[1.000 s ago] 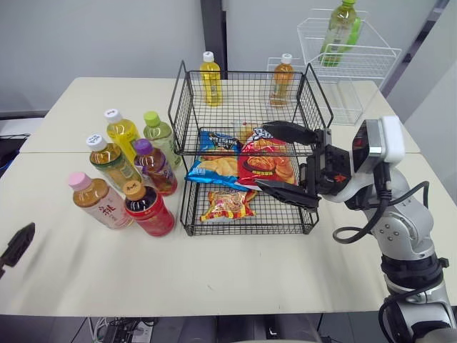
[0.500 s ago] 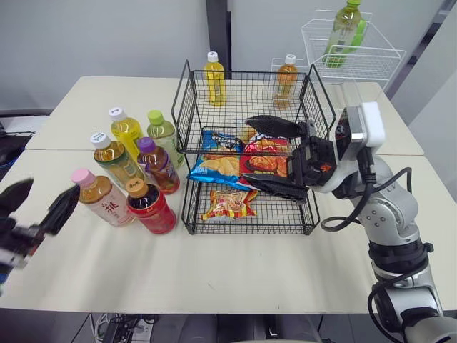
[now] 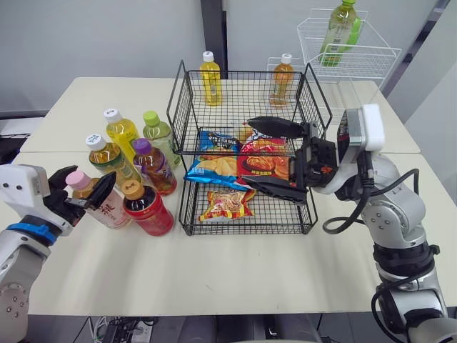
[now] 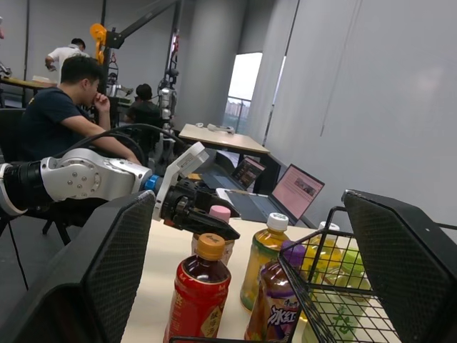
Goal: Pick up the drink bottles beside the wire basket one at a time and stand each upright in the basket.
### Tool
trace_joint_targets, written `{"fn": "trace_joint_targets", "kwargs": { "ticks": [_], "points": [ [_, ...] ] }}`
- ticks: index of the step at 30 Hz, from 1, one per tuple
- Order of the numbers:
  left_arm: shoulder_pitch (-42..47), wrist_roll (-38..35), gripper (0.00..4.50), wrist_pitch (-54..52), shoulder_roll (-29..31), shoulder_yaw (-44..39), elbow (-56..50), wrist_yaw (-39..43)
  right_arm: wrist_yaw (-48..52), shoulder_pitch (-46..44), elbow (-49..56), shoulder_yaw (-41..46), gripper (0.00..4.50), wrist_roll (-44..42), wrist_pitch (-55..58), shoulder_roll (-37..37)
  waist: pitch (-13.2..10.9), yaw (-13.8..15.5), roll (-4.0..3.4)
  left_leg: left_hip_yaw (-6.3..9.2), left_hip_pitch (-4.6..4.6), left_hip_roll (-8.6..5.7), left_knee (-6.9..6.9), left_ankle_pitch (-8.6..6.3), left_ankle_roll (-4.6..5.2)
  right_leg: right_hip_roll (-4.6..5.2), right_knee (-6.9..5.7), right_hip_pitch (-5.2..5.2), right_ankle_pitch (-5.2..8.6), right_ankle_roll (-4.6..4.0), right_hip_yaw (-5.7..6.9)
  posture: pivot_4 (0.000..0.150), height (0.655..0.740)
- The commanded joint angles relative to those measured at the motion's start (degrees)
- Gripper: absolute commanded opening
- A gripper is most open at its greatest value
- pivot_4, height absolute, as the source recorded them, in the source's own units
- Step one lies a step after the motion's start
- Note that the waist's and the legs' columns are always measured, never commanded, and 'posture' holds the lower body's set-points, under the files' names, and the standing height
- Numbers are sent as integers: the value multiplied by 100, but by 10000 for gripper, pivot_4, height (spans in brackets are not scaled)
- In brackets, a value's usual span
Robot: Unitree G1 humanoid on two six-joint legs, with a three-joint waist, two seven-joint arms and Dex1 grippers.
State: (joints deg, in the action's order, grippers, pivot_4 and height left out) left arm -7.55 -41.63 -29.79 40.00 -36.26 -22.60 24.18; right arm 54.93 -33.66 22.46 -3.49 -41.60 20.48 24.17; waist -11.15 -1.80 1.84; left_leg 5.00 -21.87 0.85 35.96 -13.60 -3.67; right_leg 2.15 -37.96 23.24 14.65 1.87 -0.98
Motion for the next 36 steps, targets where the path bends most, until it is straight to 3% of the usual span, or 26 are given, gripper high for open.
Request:
{"fn": "trace_joint_targets", "kwargs": {
  "ticks": [1, 5, 13, 21, 25, 31, 36],
  "points": [
    [137, 62, 44436, 48, 43, -18, -48, 56, -39, 39, 246, 140, 45000, -17, -44, 72, 0, 3, 1, 0, 0, 0, 0, 0, 0, 0, 0, 0, 0, 0, 0, 1500, 7400],
    [132, 178, 39337, 24, 11, 22, -5, 76, -55, 87, 238, 156, 45000, -6, -56, 94, 0, 4, 0, -1, 0, 0, 1, 0, 0, 1, 0, 0, 0, 1, -1, 1500, 7400],
    [-61, 210, 13997, -62, -106, -48, -53, 57, -22, 126, 244, 145, 45000, 23, -104, 124, 0, 5, 0, -1, 1, 0, 0, 0, 0, 1, 0, -1, 0, 1, -2, 1500, 7400],
    [67, -100, 13742, -1, -214, -270, -147, 86, 136, 120, 175, 101, 45000, 79, -206, 141, 0, 5, 1, -1, 1, 0, 0, 0, 0, 1, 0, -1, 0, 1, -2, 1500, 7400],
    [112, -301, 13742, 19, 102, -600, -345, 435, 137, 141, 147, 117, 45000, 121, -252, 121, -4, 4, 8, 0, -2, 0, 1, 0, 0, 1, 1, 0, 0, 0, 0, 1500, 7400],
    [300, -1261, 13742, -789, 1019, -1495, -391, 709, 196, 183, 135, 161, 45000, 174, -363, 128, -13, 0, 24, 3, -4, 5, 0, 0, 0, -2, 0, 3, 1, 2, 4, 1500, 7400],
    [907, -2088, 13742, -1647, 2224, -2186, 250, 1065, -22, 228, 157, 197, 45000, 257, -399, 83, -19, 7, 29, 3, -3, 4, 0, 0, 0, -3, 0, 3, 15, 25, 5, 1500, 7400]
  ]
}}
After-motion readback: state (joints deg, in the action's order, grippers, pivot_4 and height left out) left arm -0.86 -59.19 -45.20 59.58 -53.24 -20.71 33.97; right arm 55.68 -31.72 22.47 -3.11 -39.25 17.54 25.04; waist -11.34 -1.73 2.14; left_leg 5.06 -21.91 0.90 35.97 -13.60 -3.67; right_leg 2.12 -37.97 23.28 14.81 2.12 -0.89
